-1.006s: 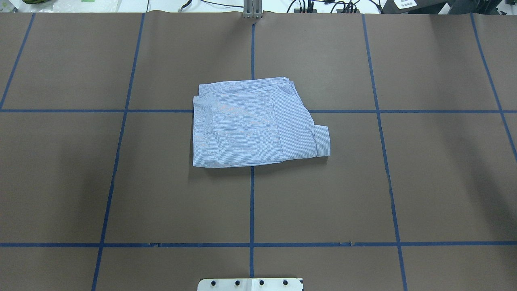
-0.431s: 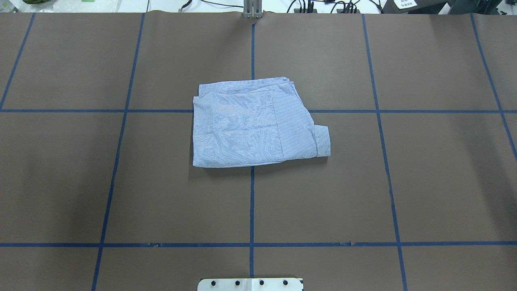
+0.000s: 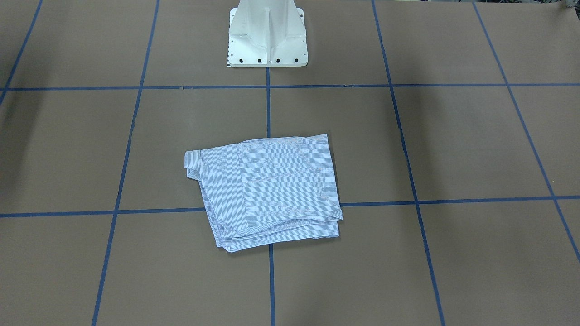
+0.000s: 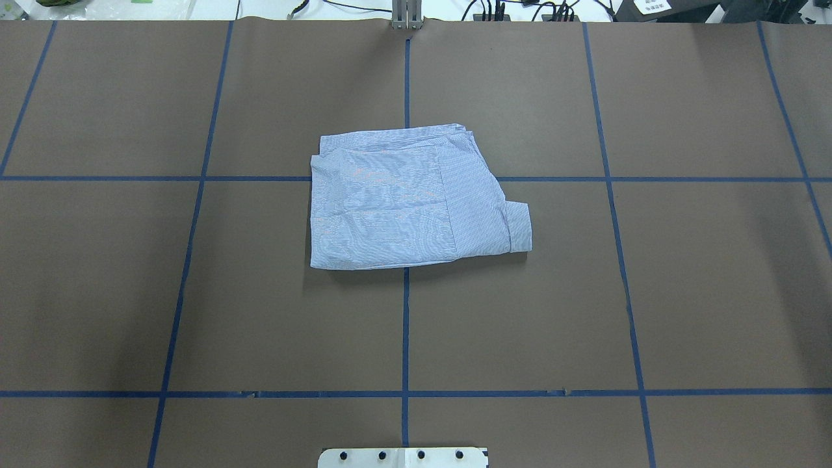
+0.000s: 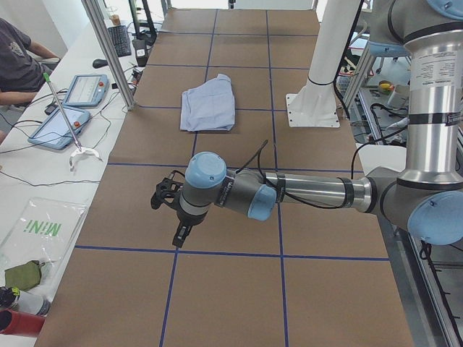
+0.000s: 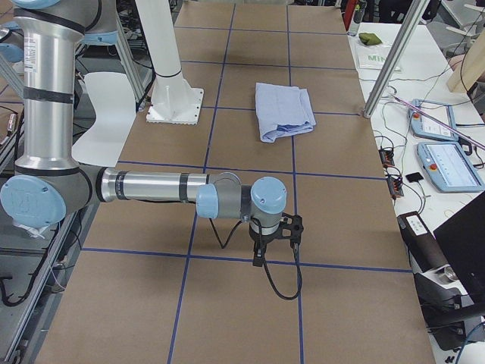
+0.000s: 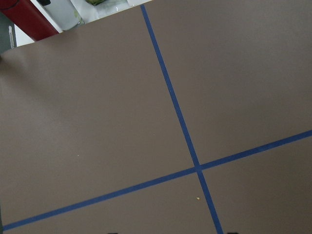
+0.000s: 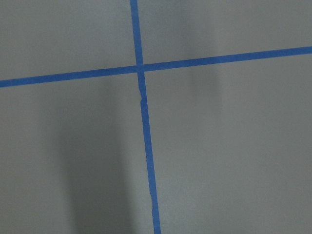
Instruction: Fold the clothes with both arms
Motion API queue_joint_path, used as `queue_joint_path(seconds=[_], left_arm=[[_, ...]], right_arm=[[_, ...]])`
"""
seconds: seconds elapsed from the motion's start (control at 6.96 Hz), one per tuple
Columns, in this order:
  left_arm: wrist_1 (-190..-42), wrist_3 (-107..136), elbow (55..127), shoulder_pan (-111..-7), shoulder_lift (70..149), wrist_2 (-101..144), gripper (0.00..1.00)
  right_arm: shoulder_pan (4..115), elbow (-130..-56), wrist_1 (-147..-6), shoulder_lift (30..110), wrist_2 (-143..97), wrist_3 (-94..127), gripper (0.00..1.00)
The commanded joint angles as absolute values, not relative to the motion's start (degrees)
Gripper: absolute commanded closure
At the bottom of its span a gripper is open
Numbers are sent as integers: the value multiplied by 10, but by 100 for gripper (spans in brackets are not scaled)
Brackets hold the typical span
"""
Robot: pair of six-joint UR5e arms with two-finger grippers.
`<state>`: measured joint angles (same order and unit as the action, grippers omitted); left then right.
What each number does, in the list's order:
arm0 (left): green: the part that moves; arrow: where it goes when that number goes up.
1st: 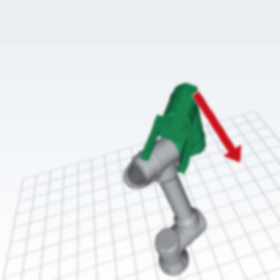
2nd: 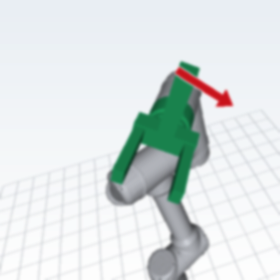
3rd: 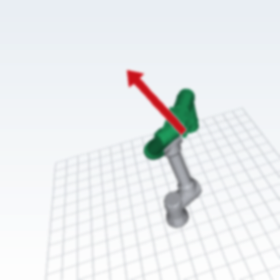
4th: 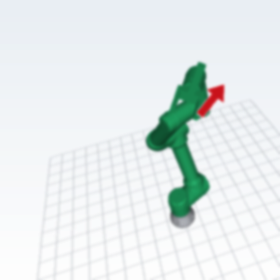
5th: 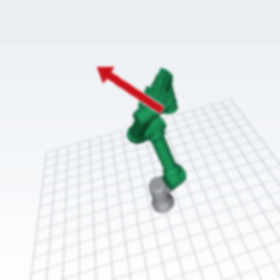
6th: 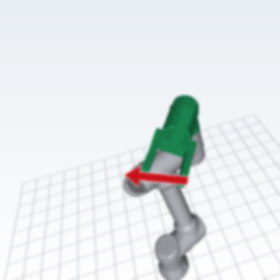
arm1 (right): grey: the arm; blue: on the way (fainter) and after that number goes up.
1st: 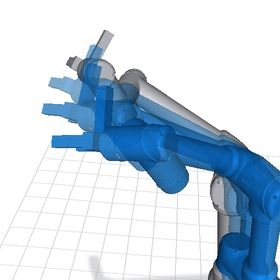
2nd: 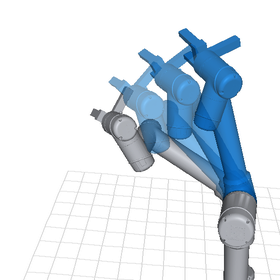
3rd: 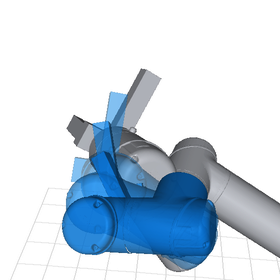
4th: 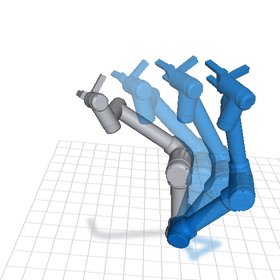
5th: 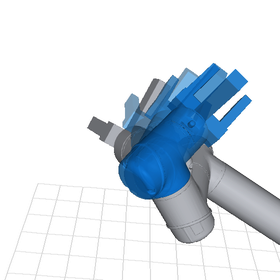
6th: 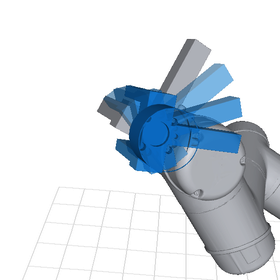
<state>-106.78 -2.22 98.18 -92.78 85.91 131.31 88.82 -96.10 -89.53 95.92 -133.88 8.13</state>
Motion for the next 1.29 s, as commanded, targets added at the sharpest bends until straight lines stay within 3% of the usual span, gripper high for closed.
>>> queue_joint_path(seconds=[0.0, 0.14, 0.29, 1.15], left_arm=[[-1060, 16, 983, -915, 853, 1300, 21], [-1021, 19, 990, -915, 853, 1298, 21], [-1014, 17, 988, -915, 852, 1298, 2], [-1060, 18, 1003, -915, 818, 1306, 0]], right_arm=[[888, -970, -890, 937, -1339, 124, 0], [877, -978, -892, 936, -1337, 167, 0], [865, -981, -895, 933, -1336, 170, 0], [793, -997, -897, 942, -1311, 103, 0]])
